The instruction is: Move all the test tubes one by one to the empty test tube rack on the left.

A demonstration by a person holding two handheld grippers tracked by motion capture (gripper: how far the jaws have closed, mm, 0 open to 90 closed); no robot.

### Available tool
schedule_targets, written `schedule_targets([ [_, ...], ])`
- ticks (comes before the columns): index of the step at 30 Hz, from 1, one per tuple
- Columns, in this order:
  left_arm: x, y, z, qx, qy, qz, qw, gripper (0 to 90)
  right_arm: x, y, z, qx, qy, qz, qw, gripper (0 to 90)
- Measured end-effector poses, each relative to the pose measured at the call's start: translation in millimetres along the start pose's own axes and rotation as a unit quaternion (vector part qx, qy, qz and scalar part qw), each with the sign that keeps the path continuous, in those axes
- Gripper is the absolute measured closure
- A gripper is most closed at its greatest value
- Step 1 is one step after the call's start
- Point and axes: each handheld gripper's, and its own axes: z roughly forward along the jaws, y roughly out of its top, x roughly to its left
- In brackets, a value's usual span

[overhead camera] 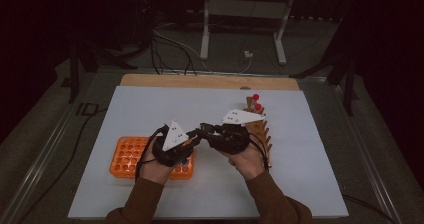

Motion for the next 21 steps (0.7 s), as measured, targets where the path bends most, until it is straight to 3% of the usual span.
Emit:
schedule_targets([
  [4, 10.6, -4.0, -5.8, -0.009, 0.018, -0.02, 0.9996, 76.3, -9.4, 0.1, -9.5, -0.014, -0.009, 0.014, 0.9998, 40.2],
  [9, 23.0, -15.2, -20.3, -0.014, 0.039, -0.041, 0.9983, 76.3, -26.2, -7.1, -23.7, -0.02, -0.052, 0.023, 0.9982, 20.1],
  [17, 37.0, -43.4, -43.0, -0.013, 0.056, -0.083, 0.9949, 76.3, -55.9, -35.0, -41.6, -0.006, -0.119, 0.032, 0.9924, 8.7],
  [21, 38.3, -56.2, -51.7, -0.01, 0.055, -0.096, 0.9938, 76.4, -66.3, -49.5, -47.3, 0.013, -0.152, 0.022, 0.988, 2.7],
])
